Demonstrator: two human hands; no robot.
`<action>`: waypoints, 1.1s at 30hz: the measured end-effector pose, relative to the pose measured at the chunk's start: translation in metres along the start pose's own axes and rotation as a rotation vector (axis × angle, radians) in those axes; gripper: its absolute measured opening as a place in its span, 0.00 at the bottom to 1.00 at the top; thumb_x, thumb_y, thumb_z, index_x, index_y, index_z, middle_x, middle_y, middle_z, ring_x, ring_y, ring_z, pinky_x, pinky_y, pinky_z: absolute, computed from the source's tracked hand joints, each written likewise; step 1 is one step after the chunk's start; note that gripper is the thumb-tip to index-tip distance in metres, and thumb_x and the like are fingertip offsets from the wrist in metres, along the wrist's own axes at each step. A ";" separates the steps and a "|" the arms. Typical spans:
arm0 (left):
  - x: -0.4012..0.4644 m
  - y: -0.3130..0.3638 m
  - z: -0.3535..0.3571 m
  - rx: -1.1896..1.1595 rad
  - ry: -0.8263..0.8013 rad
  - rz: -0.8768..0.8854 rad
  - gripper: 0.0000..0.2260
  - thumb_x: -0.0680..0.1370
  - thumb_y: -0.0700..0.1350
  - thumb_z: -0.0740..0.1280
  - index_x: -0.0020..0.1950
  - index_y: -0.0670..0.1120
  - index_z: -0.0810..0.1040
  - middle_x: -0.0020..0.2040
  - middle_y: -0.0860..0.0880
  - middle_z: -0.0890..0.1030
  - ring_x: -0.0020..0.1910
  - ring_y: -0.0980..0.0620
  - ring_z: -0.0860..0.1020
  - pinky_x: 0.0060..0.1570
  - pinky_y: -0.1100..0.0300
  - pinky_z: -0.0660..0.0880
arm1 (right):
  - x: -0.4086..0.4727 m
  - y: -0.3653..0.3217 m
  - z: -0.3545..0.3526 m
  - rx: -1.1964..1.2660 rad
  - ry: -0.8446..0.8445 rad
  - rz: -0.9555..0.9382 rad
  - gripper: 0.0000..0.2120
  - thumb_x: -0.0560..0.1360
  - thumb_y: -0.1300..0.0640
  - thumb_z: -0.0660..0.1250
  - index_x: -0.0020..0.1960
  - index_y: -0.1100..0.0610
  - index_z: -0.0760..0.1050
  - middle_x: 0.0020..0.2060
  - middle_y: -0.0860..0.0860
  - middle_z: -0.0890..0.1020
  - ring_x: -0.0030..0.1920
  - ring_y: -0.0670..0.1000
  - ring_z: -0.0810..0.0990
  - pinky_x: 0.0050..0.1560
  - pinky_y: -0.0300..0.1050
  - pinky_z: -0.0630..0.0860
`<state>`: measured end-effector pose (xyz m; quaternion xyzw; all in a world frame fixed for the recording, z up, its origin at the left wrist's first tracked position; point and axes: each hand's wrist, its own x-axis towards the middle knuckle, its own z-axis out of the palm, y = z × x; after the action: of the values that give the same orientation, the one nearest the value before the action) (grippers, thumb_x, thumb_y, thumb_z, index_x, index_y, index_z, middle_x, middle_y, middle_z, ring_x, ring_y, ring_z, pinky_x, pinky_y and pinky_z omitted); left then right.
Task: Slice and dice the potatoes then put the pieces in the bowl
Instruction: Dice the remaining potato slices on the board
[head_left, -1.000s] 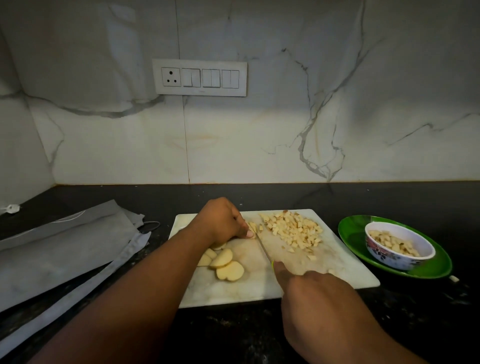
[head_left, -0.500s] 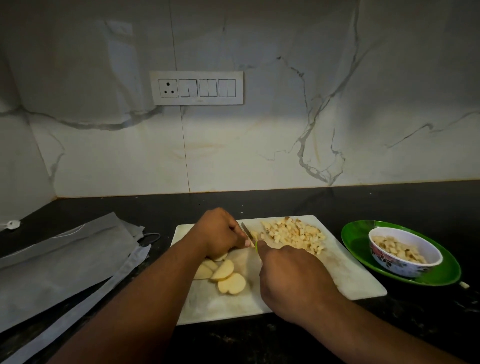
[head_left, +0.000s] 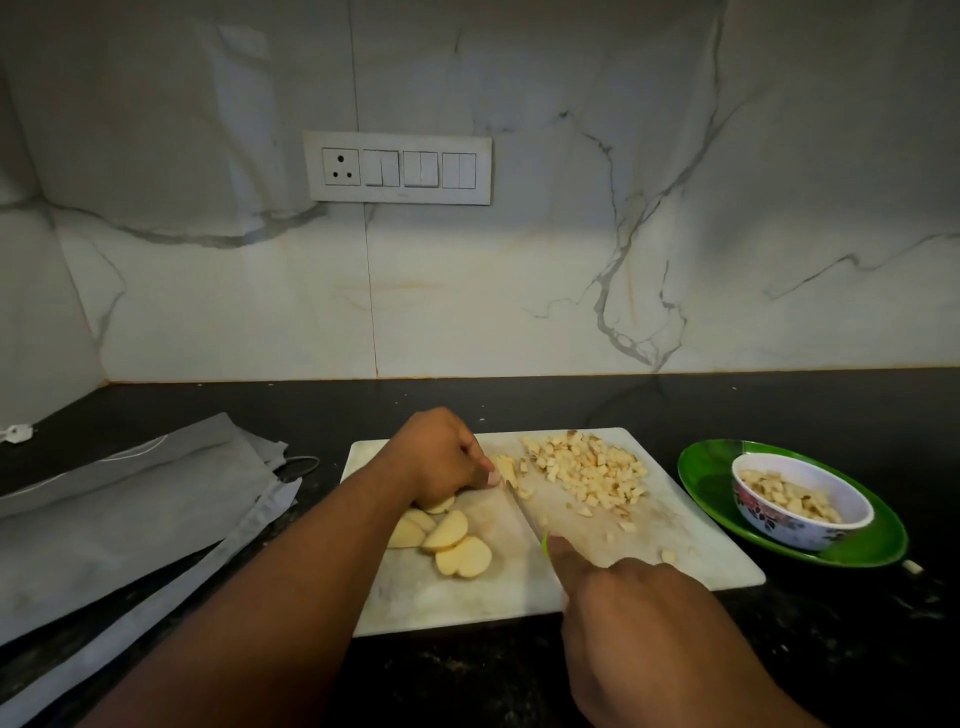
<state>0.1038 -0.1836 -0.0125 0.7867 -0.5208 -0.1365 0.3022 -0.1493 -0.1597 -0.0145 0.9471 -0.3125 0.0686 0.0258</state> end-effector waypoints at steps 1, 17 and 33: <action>-0.001 -0.002 -0.001 -0.005 -0.005 0.013 0.03 0.73 0.46 0.81 0.45 0.50 0.90 0.41 0.58 0.87 0.45 0.60 0.83 0.53 0.61 0.80 | 0.001 0.001 -0.002 0.012 0.027 0.010 0.34 0.79 0.49 0.56 0.81 0.47 0.45 0.55 0.52 0.80 0.54 0.55 0.79 0.47 0.47 0.70; 0.002 -0.002 0.001 -0.055 0.040 -0.029 0.06 0.71 0.42 0.81 0.39 0.52 0.88 0.37 0.56 0.86 0.41 0.58 0.84 0.48 0.61 0.81 | 0.059 -0.008 0.017 0.063 0.225 0.025 0.30 0.79 0.53 0.57 0.80 0.50 0.55 0.52 0.51 0.81 0.50 0.53 0.80 0.40 0.45 0.69; 0.000 0.004 -0.001 -0.009 -0.027 -0.045 0.02 0.75 0.44 0.78 0.47 0.50 0.90 0.43 0.55 0.87 0.48 0.57 0.83 0.53 0.60 0.79 | 0.007 -0.003 0.004 0.064 0.062 0.012 0.33 0.79 0.51 0.58 0.81 0.48 0.49 0.56 0.52 0.79 0.55 0.55 0.79 0.50 0.47 0.73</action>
<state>0.1015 -0.1841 -0.0090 0.7949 -0.5063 -0.1560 0.2957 -0.1413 -0.1616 -0.0170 0.9430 -0.3147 0.1079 0.0049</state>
